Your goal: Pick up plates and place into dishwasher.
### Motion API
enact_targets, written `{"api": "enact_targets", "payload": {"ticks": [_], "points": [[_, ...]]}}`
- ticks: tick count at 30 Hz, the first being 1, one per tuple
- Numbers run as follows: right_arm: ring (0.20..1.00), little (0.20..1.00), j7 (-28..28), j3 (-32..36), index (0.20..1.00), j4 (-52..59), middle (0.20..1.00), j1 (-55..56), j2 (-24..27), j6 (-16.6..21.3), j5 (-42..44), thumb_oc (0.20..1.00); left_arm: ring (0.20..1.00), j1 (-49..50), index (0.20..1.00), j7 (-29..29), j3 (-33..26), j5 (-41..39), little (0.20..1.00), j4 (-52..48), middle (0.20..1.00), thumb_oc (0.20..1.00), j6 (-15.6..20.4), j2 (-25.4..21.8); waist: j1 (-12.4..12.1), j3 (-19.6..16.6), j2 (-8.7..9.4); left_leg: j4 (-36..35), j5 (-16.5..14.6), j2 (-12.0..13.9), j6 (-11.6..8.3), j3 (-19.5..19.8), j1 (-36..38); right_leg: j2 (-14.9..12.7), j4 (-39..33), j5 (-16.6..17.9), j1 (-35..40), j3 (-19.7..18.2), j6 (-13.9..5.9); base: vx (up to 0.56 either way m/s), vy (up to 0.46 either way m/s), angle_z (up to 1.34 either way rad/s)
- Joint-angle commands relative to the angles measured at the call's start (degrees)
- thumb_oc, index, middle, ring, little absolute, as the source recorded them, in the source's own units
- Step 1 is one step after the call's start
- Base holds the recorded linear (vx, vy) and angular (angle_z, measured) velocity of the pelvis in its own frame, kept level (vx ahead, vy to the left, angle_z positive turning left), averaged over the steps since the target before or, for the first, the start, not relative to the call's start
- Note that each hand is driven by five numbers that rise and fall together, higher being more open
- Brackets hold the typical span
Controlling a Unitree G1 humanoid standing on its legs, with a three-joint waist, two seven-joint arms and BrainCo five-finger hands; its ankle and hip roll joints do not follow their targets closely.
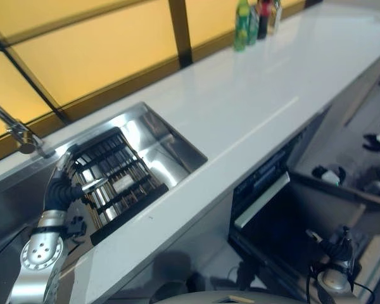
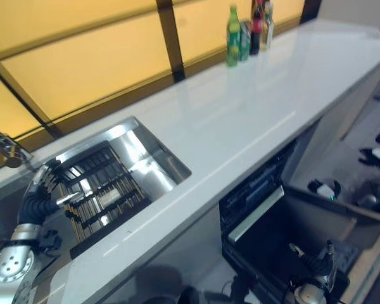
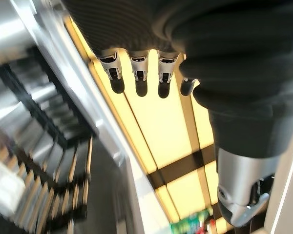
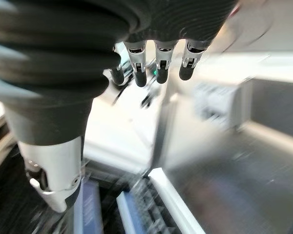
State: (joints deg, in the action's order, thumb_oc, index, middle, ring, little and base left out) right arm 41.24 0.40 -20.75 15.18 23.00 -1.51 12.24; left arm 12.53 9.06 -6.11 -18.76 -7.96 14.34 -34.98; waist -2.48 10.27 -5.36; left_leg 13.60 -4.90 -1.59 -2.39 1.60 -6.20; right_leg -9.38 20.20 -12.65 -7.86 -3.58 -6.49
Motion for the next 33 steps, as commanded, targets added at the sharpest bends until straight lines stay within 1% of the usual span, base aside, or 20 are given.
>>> {"api": "enact_targets", "payload": {"ticks": [1,4,6,9,13,15,16,17,18,19,20,21,23,24,25,26,28,30,32,33], "points": [[1.0,1.0,4.76,0.55,1.0,-0.16,1.0,-2.0,0.09,2.32,2.56,1.0,1.0,-4.06,1.0,2.98,-0.44,1.63,1.0,-3.35,1.0,1.0,1.41,-2.74,1.04,0.95,0.79,9.36,-4.01,0.52,-2.39,1.45,-7.88,-4.36,-6.53,8.3,0.56,-1.03,-3.8,-0.17,0.054,-0.26],[1.0,1.0,7.89,-0.3,1.0,-3.78,1.0,-3.99,-0.42,2.31,5.04,1.0,1.0,-6.36,1.0,3.86,0.92,1.46,1.0,-3.9,1.0,1.0,1.4,-2.75,1.48,3.15,-0.36,11.83,-4.57,-0.59,-2.27,0.98,-10.94,-5.09,-5.9,9.22,-1.86,-2.58,-3.92,-0.19,0.08,-0.31],[1.0,1.0,10.21,-0.66,1.0,-6.55,1.0,-5.1,-0.81,3.28,7.82,1.0,1.0,-7.81,1.0,4.12,1.96,0.98,1.0,-3.91,1.0,1.0,1.26,-2.59,1.74,3.99,-1.07,12.55,-4.75,-1.06,-2.31,0.71,-11.94,-5.74,-6.32,10.05,-2.41,-3.25,-4.18,-0.1,0.087,-0.34],[1.0,1.0,11.81,-0.2,1.0,-9.61,1.0,-5.31,-1.74,4.81,10.79,1.0,1.0,-8.02,1.0,4.03,2.47,0.07,1.0,-3.81,1.0,1.0,1.6,-2.23,2.11,4.62,-1.57,12.91,-5.31,-1.53,-2.09,0.1,-12.49,-6.87,-8.19,11.44,-2.36,-4.64,-4.97,-0.03,0.075,-0.1],[1.0,1.0,10.9,0.21,1.0,-12.65,1.0,-6.9,-2.31,7.23,14.77,1.0,1.0,-9.33,1.0,6.46,3.8,0.03,1.0,-3.05,1.0,1.0,3.04,-1.68,3.01,6.55,-2.23,12.97,-5.4,-1.65,-1.58,-0.73,-14.78,-7.82,-9.81,13.1,-5.12,-6.47,-5.76,-0.16,0.078,-0.36],[1.0,1.0,8.8,0.22,1.0,-14.81,1.0,-9.42,-2.3,8.69,18.67,1.0,1.0,-10.78,1.0,8.9,4.77,0.93,1.0,-2.47,1.0,1.0,4.05,-1.43,2.92,8.83,-2.57,13.61,-5.12,-1.34,-1.27,-1.27,-16.75,-8.19,-8.31,13.23,-7.98,-5.52,-5.6,-0.27,0.065,-0.4],[1.0,1.0,6.62,0.47,1.0,-16.82,1.0,-11.13,-2.78,9.61,21.99,1.0,1.0,-11.47,1.0,10.18,5.08,1.66,1.0,-1.92,1.0,1.0,4.46,-1.12,2.38,10.33,-2.83,14.45,-5.03,-0.78,-0.88,-1.88,-17.9,-8.33,-5.06,12.66,-10.26,-3.84,-5.45,-0.3,0.09,-0.55],[1.0,1.0,4.0,0.84,1.0,-19.53,1.0,-12.92,-3.41,11.01,27.0,1.0,1.0,-12.14,1.0,11.29,5.16,2.54,1.0,-1.49,1.0,1.0,4.73,-0.65,1.52,12.21,-3.42,16.25,-5.1,0.03,0.0,-2.64,-19.77,-7.73,1.06,10.67,-13.19,-2.08,-4.55,-0.29,0.104,-0.67],[1.0,1.0,2.89,1.22,1.0,-21.25,1.0,-13.6,-4.11,12.0,29.63,1.0,1.0,-12.48,1.0,11.2,5.01,3.16,1.0,-1.46,1.0,1.0,4.36,-0.17,0.66,12.93,-3.93,17.33,-5.08,0.33,0.65,-2.75,-21.1,-6.27,6.67,7.68,-14.84,-1.52,-3.28,-0.24,0.086,-0.73],[1.0,1.0,2.51,1.87,1.0,-22.58,1.0,-13.68,-4.89,12.78,32.24,1.0,1.0,-12.53,1.0,10.79,4.86,3.73,1.0,-1.53,1.0,1.0,4.04,0.23,-0.17,13.52,-4.4,18.45,-4.99,0.14,1.38,-2.59,-22.37,-4.37,12.63,3.99,-16.37,-0.81,-1.64,-0.12,0.021,-0.6],[1.0,1.0,3.0,2.07,1.0,-23.23,1.0,-13.51,-5.78,13.63,35.28,1.0,1.0,-12.67,1.0,10.12,4.97,4.41,1.0,-1.5,1.0,1.0,3.59,0.77,-0.8,14.05,-4.39,20.18,-5.54,-0.8,1.95,-2.25,-23.32,-3.14,16.75,1.01,-17.16,-0.06,-0.21,-0.1,-0.028,-0.42],[1.0,1.0,2.43,2.45,1.0,-24.49,1.0,-13.4,-6.56,14.63,36.88,1.0,1.0,-13.02,1.0,9.84,5.17,4.95,1.0,-1.5,1.0,1.0,3.25,1.1,-1.48,14.17,-4.3,20.56,-4.84,-1.86,2.08,-1.78,-24.13,-2.74,17.55,0.78,-17.61,0.66,0.72,-0.07,-0.05,-0.26],[1.0,1.0,1.06,3.27,1.0,-26.82,1.0,-13.95,-7.01,16.68,40.11,1.0,1.0,-13.77,1.0,10.12,5.82,5.46,1.0,-1.51,1.0,1.0,2.94,1.47,-2.17,14.88,-4.3,21.9,-4.39,-4.08,1.87,-1.09,-25.83,-3.0,17.45,0.91,-18.18,1.1,1.7,-0.12,-0.042,-0.17],[1.0,1.0,-0.08,3.48,1.0,-28.78,1.0,-15.2,-6.55,18.79,43.83,1.0,1.0,-14.95,1.0,10.36,6.5,5.39,1.0,-1.77,1.0,1.0,2.52,1.51,-2.29,15.46,-4.93,22.5,-4.23,-5.15,1.74,-0.96,-26.83,-3.07,17.23,0.63,-18.54,1.3,2.55,-0.19,0.005,-0.24],[1.0,1.0,-0.4,4.94,1.0,-29.64,1.0,-16.53,-6.3,19.38,45.49,1.0,1.0,-15.31,1.0,10.79,7.4,5.04,1.0,-1.36,1.0,1.0,3.11,1.73,-2.2,16.0,-6.34,22.34,-3.39,-6.04,1.74,-0.28,-27.01,-2.54,19.57,0.17,-20.01,1.0,3.34,-0.19,0.04,-0.18],[1.0,1.0,-0.51,5.6,1.0,-29.67,1.0,-17.03,-5.86,19.62,46.69,1.0,1.0,-15.51,1.0,10.9,7.96,4.9,1.0,-0.98,1.0,1.0,3.75,1.88,-2.13,16.31,-6.95,22.61,-3.08,-6.28,1.69,-0.23,-27.32,-2.39,21.26,-0.6,-21.07,1.21,3.82,-0.14,0.115,0.14],[1.0,1.0,-1.15,7.52,1.0,-29.79,1.0,-19.22,-3.88,19.99,50.1,1.0,1.0,-14.63,1.0,11.41,9.5,5.65,1.0,-0.52,1.0,1.0,5.51,3.5,-1.44,17.35,-9.35,25.12,-1.07,-6.8,1.14,-0.2,-28.08,-2.01,26.75,-2.59,-24.74,1.26,5.76,-0.1,0.166,0.17],[1.0,1.0,-2.33,8.25,1.0,-28.44,1.0,-20.42,-3.05,22.5,53.27,1.0,1.0,-13.04,1.0,12.5,10.5,6.68,1.0,-1.45,1.0,1.0,6.86,4.32,-0.77,18.06,-11.06,26.82,-0.12,-7.17,1.07,-0.24,-28.47,-1.24,30.48,-4.34,-27.05,0.77,7.37,-0.06,0.146,-0.03],[1.0,1.0,-2.77,8.03,1.0,-26.97,1.0,-20.95,-2.76,25.35,53.61,1.0,1.0,-11.7,1.0,12.87,10.67,6.61,1.0,-2.16,1.0,1.0,7.28,5.01,-0.25,18.3,-12.04,28.14,-0.68,-7.4,1.27,-0.57,-28.95,-0.8,33.48,-5.78,-28.95,0.14,8.26,-0.03,0.102,-0.14],[1.0,1.0,-3.34,7.96,1.0,-26.3,1.0,-21.14,-2.89,26.34,53.58,1.0,1.0,-10.87,1.0,12.79,10.78,6.52,1.0,-2.28,1.0,1.0,7.66,5.64,0.08,18.35,-12.43,29.54,-1.77,-7.68,1.55,-0.83,-29.41,-0.57,35.84,-6.95,-30.36,-0.33,8.66,-0.01,0.093,-0.09]]}}
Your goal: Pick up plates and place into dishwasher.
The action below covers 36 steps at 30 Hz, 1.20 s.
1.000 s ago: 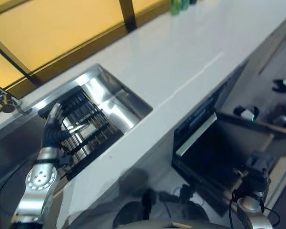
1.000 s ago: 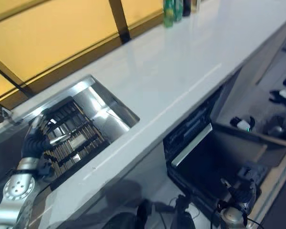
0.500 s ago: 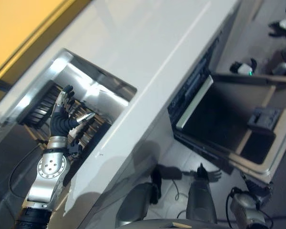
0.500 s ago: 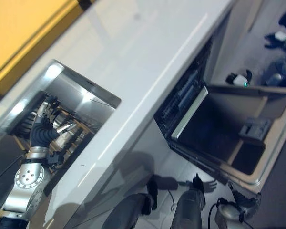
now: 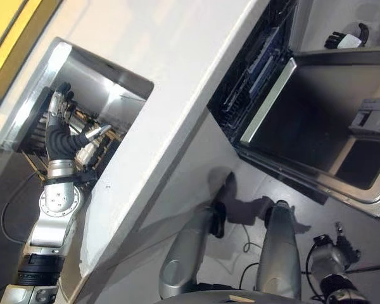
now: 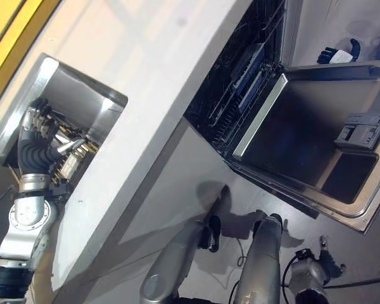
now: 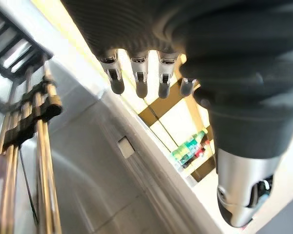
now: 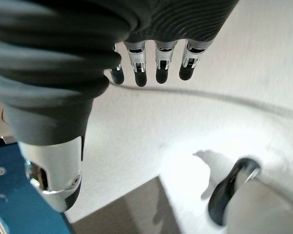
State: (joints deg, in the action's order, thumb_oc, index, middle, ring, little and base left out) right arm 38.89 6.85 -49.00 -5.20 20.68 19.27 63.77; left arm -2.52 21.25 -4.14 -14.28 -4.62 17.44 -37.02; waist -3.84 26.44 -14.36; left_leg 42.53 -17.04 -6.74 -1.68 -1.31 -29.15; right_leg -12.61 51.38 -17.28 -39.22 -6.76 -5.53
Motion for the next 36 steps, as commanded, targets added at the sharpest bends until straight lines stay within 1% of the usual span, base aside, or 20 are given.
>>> {"api": "enact_targets", "payload": {"ticks": [1,2,3,4,5,7,11,15,17,18,20,22,24,25,28,29,30,31,33,36], "points": [[1.0,1.0,-0.59,1.27,1.0,2.55,1.0,-1.23,-0.45,5.92,1.89,1.0,1.0,4.72,1.0,0.43,8.82,1.65,1.0,-5.62,1.0,1.0,4.64,7.8,1.62,2.16,-3.84,1.25,10.11,-2.58,1.04,1.81,-6.9,2.93,6.02,-2.76,-0.18,2.57,8.1,0.06,0.094,0.01],[1.0,1.0,1.73,1.1,1.0,2.76,1.0,-2.05,0.17,5.14,-0.07,1.0,1.0,5.34,1.0,0.27,9.12,1.27,1.0,-5.33,1.0,1.0,4.6,8.01,1.82,1.94,-4.41,2.31,9.44,-2.54,0.92,1.7,-7.23,3.35,7.63,-3.96,-1.16,2.06,8.49,0.07,0.08,-0.04],[1.0,1.0,2.76,0.92,1.0,3.28,1.0,-2.57,0.71,5.16,-0.51,1.0,1.0,5.69,1.0,0.31,9.32,1.22,1.0,-5.27,1.0,1.0,4.51,8.27,1.97,1.91,-4.69,3.24,9.42,-2.41,0.79,1.36,-8.0,3.52,8.78,-4.26,-2.18,1.81,8.77,0.02,0.071,-0.04],[1.0,1.0,3.69,1.13,1.0,3.77,1.0,-3.47,1.19,5.45,-2.15,1.0,1.0,6.04,1.0,0.68,9.73,1.21,1.0,-5.43,1.0,1.0,4.43,8.42,2.17,2.09,-5.05,3.99,10.23,-2.3,0.81,0.94,-9.04,3.73,10.03,-3.84,-3.69,1.71,9.13,-0.04,0.042,-0.02],[1.0,1.0,4.21,1.05,1.0,4.23,1.0,-3.96,1.39,6.11,-3.28,1.0,1.0,6.27,1.0,1.0,9.92,1.18,1.0,-5.76,1.0,1.0,4.33,8.32,2.17,2.07,-5.15,4.45,10.08,-2.33,0.81,0.77,-9.42,3.85,10.69,-4.14,-4.26,1.52,9.26,-0.05,0.035,0.0],[1.0,1.0,4.1,0.55,1.0,6.23,1.0,-5.44,2.08,9.15,-5.4,1.0,1.0,7.18,1.0,1.22,10.19,0.77,1.0,-6.16,1.0,1.0,4.8,7.94,1.94,1.98,-5.69,5.03,9.45,-2.68,1.12,0.78,-10.11,4.23,12.53,-4.92,-5.51,1.43,9.8,0.0,0.0,0.0],[1.0,1.0,3.64,-1.04,1.0,9.61,1.0,-7.48,2.66,12.48,-9.43,1.0,1.0,7.68,1.0,2.04,11.61,1.18,1.0,-5.55,1.0,1.0,4.98,7.89,1.86,1.3,-6.62,5.91,7.95,-2.92,1.58,0.09,-11.54,4.53,16.08,-6.18,-8.21,1.26,10.27,0.0,0.064,0.0],[1.0,1.0,2.89,-2.07,1.0,16.07,1.0,-9.22,3.53,16.32,-16.78,1.0,1.0,7.92,1.0,3.67,12.39,1.12,1.0,-5.66,1.0,1.0,4.13,7.69,1.66,0.76,-7.05,7.03,6.1,-3.34,1.86,-0.1,-12.9,4.58,18.64,-7.21,-10.14,1.38,10.41,0.0,0.029,0.05],[1.0,1.0,1.22,-3.17,1.0,19.74,1.0,-10.22,4.04,16.98,-20.46,1.0,1.0,8.03,1.0,3.46,12.46,0.86,1.0,-5.43,1.0,1.0,4.04,7.55,1.39,0.56,-7.2,7.45,5.66,-3.68,1.86,0.1,-13.46,4.52,19.58,-7.42,-10.76,1.32,10.41,0.01,-0.002,0.05],[1.0,1.0,1.73,-4.12,1.0,22.53,1.0,-10.85,4.42,16.85,-24.54,1.0,1.0,8.18,1.0,3.13,12.36,0.53,1.0,-5.12,1.0,1.0,4.34,7.48,1.24,0.48,-7.3,7.56,5.57,-3.89,1.84,0.24,-13.76,4.34,19.99,-7.49,-11.13,1.3,10.35,0.0,0.005,0.04],[1.0,1.0,1.93,-6.06,1.0,28.09,1.0,-11.65,5.12,15.36,-30.4,1.0,1.0,8.37,1.0,2.59,12.09,0.33,1.0,-4.62,1.0,1.0,4.88,7.54,1.11,0.29,-7.43,7.07,5.89,-4.23,1.76,0.46,-13.83,4.1,20.02,-7.34,-11.45,1.42,10.15,-0.01,0.039,0.08],[1.0,1.0,-0.21,-8.62,1.0,36.95,1.0,-12.09,6.38,13.2,-40.7,1.0,1.0,8.66,1.0,2.09,11.73,0.75,1.0,-4.1,1.0,1.0,6.29,7.82,1.29,0.24,-7.5,5.88,6.6,-4.38,1.8,0.64,-13.85,4.18,19.53,-6.94,-11.88,1.49,10.0,-0.03,0.074,0.02],[1.0,1.0,-2.64,-10.0,1.0,43.37,1.0,-11.27,7.59,12.89,-47.12,1.0,1.0,9.19,1.0,1.93,10.99,0.66,1.0,-3.64,1.0,1.0,7.46,7.84,1.62,0.1,-7.36,4.64,7.12,-4.04,1.79,0.53,-13.58,4.17,18.88,-6.62,-11.96,1.66,9.79,-0.02,0.077,-0.09],[1.0,1.0,-3.61,-10.09,1.0,44.78,1.0,-10.87,7.99,13.28,-48.34,1.0,1.0,9.44,1.0,1.74,10.66,0.38,1.0,-3.47,1.0,1.0,7.77,7.86,1.74,0.04,-7.3,4.3,7.28,-3.89,1.77,0.46,-13.45,4.16,18.69,-6.54,-11.93,1.72,9.73,0.0,0.087,-0.08],[1.0,1.0,-10.12,-9.45,1.0,52.33,1.0,-9.54,10.98,14.99,-51.58,1.0,1.0,10.68,1.0,0.37,8.3,-2.22,1.0,-2.77,1.0,1.0,8.08,7.4,2.35,-0.44,-6.76,3.02,8.04,-3.29,1.53,0.23,-12.57,4.25,17.52,-6.3,-11.27,2.05,9.57,0.03,0.094,-0.06],[1.0,1.0,-11.78,-9.31,1.0,53.37,1.0,-9.44,11.52,15.61,-51.56,1.0,1.0,11.04,1.0,-0.02,7.78,-2.82,1.0,-2.71,1.0,1.0,8.1,7.3,2.45,-0.48,-6.7,2.87,8.22,-3.2,1.47,0.19,-12.38,4.27,17.33,-6.25,-11.1,2.11,9.58,0.04,0.099,-0.06],[1.0,1.0,-16.0,-9.32,1.0,56.2,1.0,-9.69,12.71,15.47,-49.63,1.0,1.0,11.57,1.0,-0.77,6.96,-3.85,1.0,-2.34,1.0,1.0,8.26,7.12,2.52,-0.69,-6.5,2.31,8.77,-3.08,1.25,0.22,-11.72,4.28,16.6,-6.06,-10.47,2.3,9.54,0.04,0.092,-0.05],[1.0,1.0,-18.96,-9.37,1.0,57.85,1.0,-9.97,13.5,14.87,-47.95,1.0,1.0,11.85,1.0,-1.2,6.57,-4.39,1.0,-2.15,1.0,1.0,8.38,7.02,2.54,-0.84,-6.37,1.97,9.12,-2.99,1.08,0.28,-11.22,4.28,16.06,-5.92,-9.95,2.39,9.49,0.04,0.095,-0.04],[1.0,1.0,-25.63,-10.04,1.0,60.02,1.0,-11.05,15.51,12.84,-44.39,1.0,1.0,12.39,1.0,-3.07,5.45,-5.89,1.0,-1.92,1.0,1.0,8.82,6.39,2.33,-1.2,-6.07,1.29,10.15,-2.85,0.67,0.43,-9.91,4.15,14.8,-5.55,-8.53,2.63,9.49,0.04,0.073,-0.04],[1.0,1.0,-31.96,-11.11,1.0,61.05,1.0,-12.96,17.2,9.41,-40.03,1.0,1.0,12.67,1.0,-5.14,4.65,-7.16,1.0,-2.53,1.0,1.0,8.83,5.67,1.62,-1.91,-5.59,-0.12,11.19,-3.0,0.45,0.9,-7.71,3.65,12.6,-4.94,-5.99,3.34,9.54,0.04,0.053,-0.09]]}}
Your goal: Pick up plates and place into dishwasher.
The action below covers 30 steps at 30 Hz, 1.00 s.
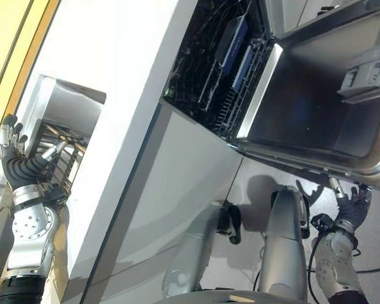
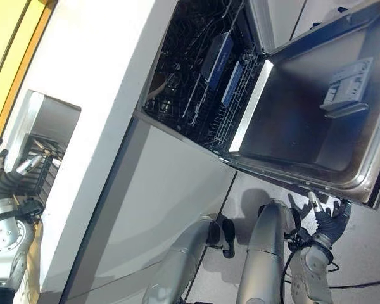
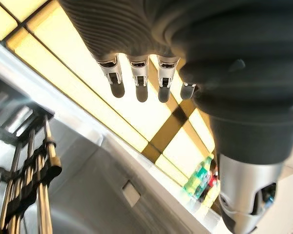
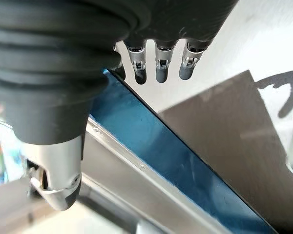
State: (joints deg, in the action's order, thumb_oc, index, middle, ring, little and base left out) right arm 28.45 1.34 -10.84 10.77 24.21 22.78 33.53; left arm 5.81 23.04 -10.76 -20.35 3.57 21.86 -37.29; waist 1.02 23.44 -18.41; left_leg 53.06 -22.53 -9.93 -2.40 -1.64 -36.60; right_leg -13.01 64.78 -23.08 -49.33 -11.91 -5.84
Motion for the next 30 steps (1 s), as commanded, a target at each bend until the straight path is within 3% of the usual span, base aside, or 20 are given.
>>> {"api": "enact_targets", "payload": {"ticks": [1,4,8,18,23,30], "points": [[1.0,1.0,-22.59,-5.82,1.0,22.96,1.0,-29.09,13.85,5.22,-9.41,1.0,1.0,4.36,1.0,-7.14,11.16,-1.32,1.0,-10.77,1.0,1.0,4.41,5.87,-3.36,0.94,-1.43,-11.06,16.84,0.16,1.14,1.33,0.26,3.91,-1.31,0.98,4.71,8.73,9.88,0.05,0.051,-0.02],[1.0,1.0,-26.18,-7.14,1.0,22.74,1.0,-29.45,14.58,1.87,-7.91,1.0,1.0,4.23,1.0,-7.63,11.29,-2.18,1.0,-11.41,1.0,1.0,3.03,5.57,-4.32,-0.32,-0.5,-12.93,16.95,0.05,1.32,1.95,2.96,3.23,-3.57,1.71,7.71,9.77,9.76,0.07,0.055,0.08],[1.0,1.0,-28.28,-7.68,1.0,21.83,1.0,-28.42,14.33,1.24,-7.05,1.0,1.0,3.74,1.0,-7.62,11.53,-1.64,1.0,-11.68,1.0,1.0,1.99,5.44,-5.47,-2.07,1.23,-15.0,16.7,0.01,1.59,3.07,6.11,2.62,-6.76,2.55,11.92,11.27,9.46,0.05,0.009,0.22],[1.0,1.0,-28.19,-7.63,1.0,21.69,1.0,-23.6,9.57,3.67,-7.13,1.0,1.0,2.57,1.0,-10.34,7.62,-1.6,1.0,-11.2,1.0,1.0,-1.52,2.53,-11.36,-8.93,9.57,-18.94,14.06,0.73,2.23,8.84,15.39,0.67,-16.82,3.75,28.21,19.23,7.83,0.08,-0.144,0.4],[1.0,1.0,-25.3,-8.29,1.0,21.79,1.0,-22.74,7.17,3.6,-7.95,1.0,1.0,3.18,1.0,-14.56,4.96,-1.21,1.0,-11.7,1.0,1.0,-1.35,1.28,-14.91,-13.06,13.38,-26.15,14.67,2.52,1.87,11.93,21.41,1.7,-27.53,5.76,39.16,23.61,6.96,0.09,-0.18,0.54],[1.0,1.0,-21.82,-8.76,1.0,21.94,1.0,-21.94,5.43,2.1,-10.03,1.0,1.0,3.41,1.0,-20.03,2.8,-1.65,1.0,-11.38,1.0,1.0,-1.29,0.96,-18.01,-18.35,16.3,-37.35,17.99,4.21,1.47,15.23,28.9,5.29,-41.79,8.87,49.61,27.58,6.67,-0.01,-0.148,0.42]]}}
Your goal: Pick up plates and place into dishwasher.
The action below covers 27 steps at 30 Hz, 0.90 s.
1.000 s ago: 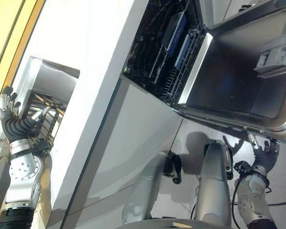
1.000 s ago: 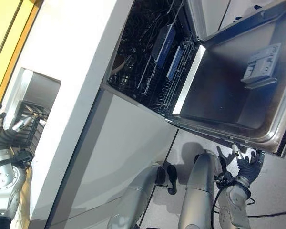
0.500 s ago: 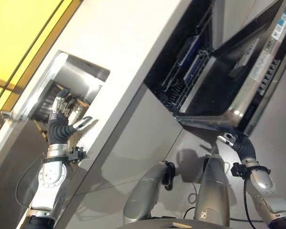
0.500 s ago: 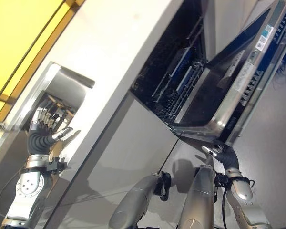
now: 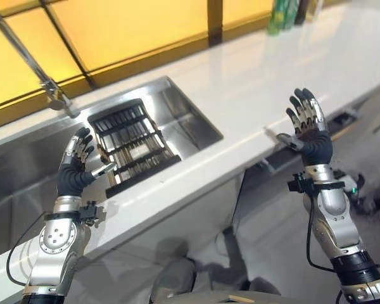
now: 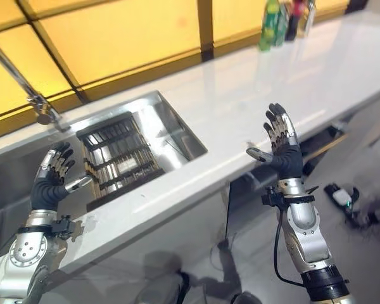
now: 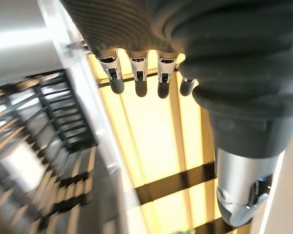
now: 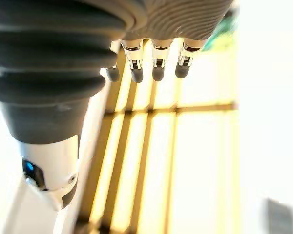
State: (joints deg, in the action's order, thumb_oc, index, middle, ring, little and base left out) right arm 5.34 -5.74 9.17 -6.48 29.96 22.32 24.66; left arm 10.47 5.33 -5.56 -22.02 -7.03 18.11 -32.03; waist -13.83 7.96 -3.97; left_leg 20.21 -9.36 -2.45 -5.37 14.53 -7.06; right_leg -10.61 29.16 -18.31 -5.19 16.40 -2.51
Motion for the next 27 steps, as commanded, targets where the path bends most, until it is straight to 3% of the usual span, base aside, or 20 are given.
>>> {"api": "enact_targets", "payload": {"ticks": [1,9,13,16,19,22,27], "points": [[1.0,1.0,1.85,-1.76,1.0,2.02,1.0,-4.48,-0.54,2.35,-1.45,1.0,1.0,-1.28,1.0,-2.88,-2.51,0.02,1.0,-0.83,1.0,1.0,2.29,-4.27,-3.28,-3.29,2.04,-5.38,5.18,-3.14,4.41,-0.65,-0.04,3.32,-7.07,4.35,6.15,-0.44,3.43,-0.06,-0.108,0.35],[1.0,1.0,3.38,-0.56,1.0,3.4,1.0,-0.2,-1.07,0.63,-2.4,1.0,1.0,-2.13,1.0,-5.73,-2.2,-0.03,1.0,-1.49,1.0,1.0,1.62,-4.06,-2.25,-5.56,2.53,-10.81,7.91,-2.69,4.36,0.98,2.93,6.72,-11.36,5.35,8.47,-0.63,4.47,-0.09,-0.105,0.24],[1.0,1.0,2.02,-0.5,1.0,5.7,1.0,1.3,-0.46,-1.5,-2.84,1.0,1.0,-3.41,1.0,-5.08,-1.39,-2.89,1.0,-1.72,1.0,1.0,0.91,-3.76,-1.14,-6.36,2.58,-13.17,9.21,-2.61,3.98,1.31,3.65,7.85,-13.51,5.93,9.0,-1.49,4.58,-0.12,-0.076,-0.07],[1.0,1.0,0.97,-1.77,1.0,6.79,1.0,0.35,-0.26,-5.55,-4.05,1.0,1.0,-5.29,1.0,-3.36,-0.18,-4.84,1.0,-1.02,1.0,1.0,0.36,-2.31,-0.91,-7.08,3.01,-14.76,10.29,-3.44,3.67,1.45,3.85,8.54,-16.42,7.16,9.77,-1.99,4.35,-0.08,-0.075,-0.1],[1.0,1.0,1.21,-3.66,1.0,6.88,1.0,-1.55,0.21,-8.35,-5.56,1.0,1.0,-6.53,1.0,-3.11,0.84,-4.16,1.0,-1.17,1.0,1.0,0.01,-0.47,-1.48,-7.22,3.78,-14.35,10.44,-3.73,3.49,0.33,3.42,8.18,-19.1,8.86,10.67,-1.7,3.84,-0.03,-0.025,-0.14],[1.0,1.0,2.18,-3.0,1.0,5.91,1.0,-2.79,1.54,-10.41,-5.64,1.0,1.0,-7.48,1.0,-3.36,1.9,-3.5,1.0,-2.09,1.0,1.0,-0.26,1.33,-0.63,-7.15,5.16,-11.27,9.02,-2.64,3.06,-4.76,2.53,6.37,-20.48,10.22,11.24,-0.18,3.31,-0.03,0.102,0.1],[1.0,1.0,0.05,-4.21,1.0,7.25,1.0,-3.58,1.65,-10.2,-5.75,1.0,1.0,-6.25,1.0,-1.84,2.94,-5.67,1.0,-3.71,1.0,1.0,0.69,3.63,-1.34,-7.32,6.33,-10.79,7.66,-3.12,4.4,-4.98,2.06,4.56,-18.3,10.54,10.04,-0.47,1.58,0.07,0.138,0.3]]}}
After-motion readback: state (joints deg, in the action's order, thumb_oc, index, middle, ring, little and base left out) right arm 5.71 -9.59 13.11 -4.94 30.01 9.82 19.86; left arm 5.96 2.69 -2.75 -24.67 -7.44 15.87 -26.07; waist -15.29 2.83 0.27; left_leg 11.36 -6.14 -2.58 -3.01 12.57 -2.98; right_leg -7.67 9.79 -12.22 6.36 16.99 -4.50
